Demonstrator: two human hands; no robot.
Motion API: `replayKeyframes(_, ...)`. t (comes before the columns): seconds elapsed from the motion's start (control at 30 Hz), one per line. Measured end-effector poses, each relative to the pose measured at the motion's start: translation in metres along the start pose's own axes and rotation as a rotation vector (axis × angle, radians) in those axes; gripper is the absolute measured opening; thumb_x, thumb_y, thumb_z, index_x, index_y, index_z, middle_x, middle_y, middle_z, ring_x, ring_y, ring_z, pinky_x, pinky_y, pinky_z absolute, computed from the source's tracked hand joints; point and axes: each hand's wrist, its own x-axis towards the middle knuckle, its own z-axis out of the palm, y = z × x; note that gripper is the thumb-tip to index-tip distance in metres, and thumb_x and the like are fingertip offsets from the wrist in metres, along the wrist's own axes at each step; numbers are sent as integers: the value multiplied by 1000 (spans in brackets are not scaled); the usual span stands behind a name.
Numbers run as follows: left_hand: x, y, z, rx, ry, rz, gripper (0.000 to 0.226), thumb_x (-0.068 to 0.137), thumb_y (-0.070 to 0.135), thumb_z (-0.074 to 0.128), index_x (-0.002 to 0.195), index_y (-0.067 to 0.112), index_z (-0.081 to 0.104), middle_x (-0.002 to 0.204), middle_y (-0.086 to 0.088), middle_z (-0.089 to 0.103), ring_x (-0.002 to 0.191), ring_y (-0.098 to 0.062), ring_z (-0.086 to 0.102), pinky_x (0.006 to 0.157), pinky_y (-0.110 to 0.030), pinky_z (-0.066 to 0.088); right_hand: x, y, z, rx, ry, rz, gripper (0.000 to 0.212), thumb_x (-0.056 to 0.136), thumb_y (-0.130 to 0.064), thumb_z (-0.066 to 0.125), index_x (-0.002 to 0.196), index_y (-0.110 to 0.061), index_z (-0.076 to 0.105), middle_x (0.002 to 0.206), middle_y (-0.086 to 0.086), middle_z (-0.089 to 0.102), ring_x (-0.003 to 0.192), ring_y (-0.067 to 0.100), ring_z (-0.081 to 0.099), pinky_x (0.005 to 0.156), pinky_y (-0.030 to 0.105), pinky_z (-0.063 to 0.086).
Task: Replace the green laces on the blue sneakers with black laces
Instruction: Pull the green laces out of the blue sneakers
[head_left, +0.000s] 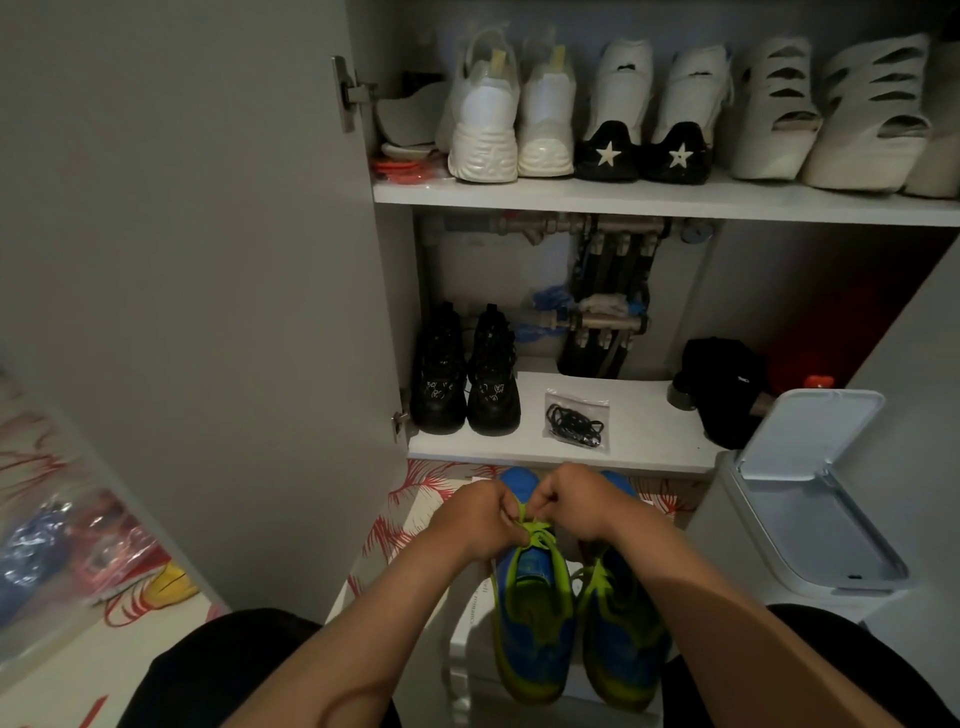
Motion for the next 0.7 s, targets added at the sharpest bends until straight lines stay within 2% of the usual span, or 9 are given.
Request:
replayKeyframes(0.07, 0, -2, 4, -20, -20, -47, 35, 72, 32, 83, 89, 23, 54, 91, -2, 69, 83, -22, 67, 71, -36, 55, 2, -3, -2, 19, 76, -14, 18, 90, -10, 68, 103, -16, 79, 104, 0, 76, 97, 12, 68, 93, 28, 53)
replayKeyframes(0.17, 0, -5, 8, -33, -87, -65, 28, 77, 32, 81, 90, 13, 65, 84, -7, 72, 75, -25, 70, 77, -42, 60, 4, -7, -3, 64, 228, -47, 19, 91, -8, 65, 101, -15, 79, 103, 1, 75, 95, 13, 68, 93, 29, 53)
replayKeyframes(0.27, 2, -6, 7, -36, -87, -38, 19, 76, 31, 82, 83, 18, 70, 74, 6, 68, 68, -11, 64, 66, -31, 57, 4, -10, -5, 187, 422, -74, 20, 94, -8, 60, 102, -15, 77, 104, -4, 73, 95, 8, 64, 87, 16, 48)
replayKeyframes(0.33, 3, -5, 7, -35, -98, -15, 15, 75, 29, 81, 78, 26, 67, 74, 11, 65, 67, -6, 61, 58, -23, 49, 2, -14, -9, 355, 590, -86, 20, 95, -9, 61, 100, -19, 77, 94, -9, 71, 77, -1, 61, 73, 8, 44)
replayKeyframes(0.43, 4, -2, 9, -26, -112, -3, 16, 75, 21, 76, 69, 29, 64, 71, 14, 63, 71, -6, 61, 67, -21, 49, -1, -20, -17, 714, 787, -96, 20, 95, -8, 61, 96, -24, 75, 80, -5, 72, 54, 5, 60, 59, 19, 50)
replayKeyframes(0.5, 5, -1, 10, -10, -122, -1, 16, 75, 18, 71, 65, 28, 63, 70, 14, 62, 74, -7, 61, 69, -22, 49, -4, -23, -22, 849, 905, -94, 21, 95, -9, 62, 95, -26, 74, 72, -4, 70, 53, 9, 60, 56, 24, 52)
replayKeyframes(0.57, 5, -1, 10, -16, -131, -14, 12, 75, 22, 70, 66, 26, 63, 74, 11, 64, 77, -9, 62, 68, -23, 49, -6, -21, -26, 917, 1019, -89, 24, 94, -11, 64, 91, -32, 73, 70, -6, 70, 51, 6, 59, 53, 21, 52)
replayKeyframes(0.63, 6, -1, 8, -33, -143, -37, 12, 74, 27, 72, 68, 26, 62, 76, 9, 65, 77, -8, 62, 67, -23, 48, -8, -16, -28, 958, 1069, -64, 26, 94, -11, 65, 88, -35, 73, 74, -9, 71, 49, 4, 59, 50, 17, 49)
replayKeyframes(0.7, 5, 2, 5, -89, -161, -67, 11, 74, 26, 70, 68, 24, 61, 75, 6, 65, 76, -11, 61, 70, -26, 49, -7, -9, -27, 906, 983, -14, 26, 94, -10, 64, 92, -35, 73, 85, -9, 74, 49, 6, 61, 53, 17, 51)
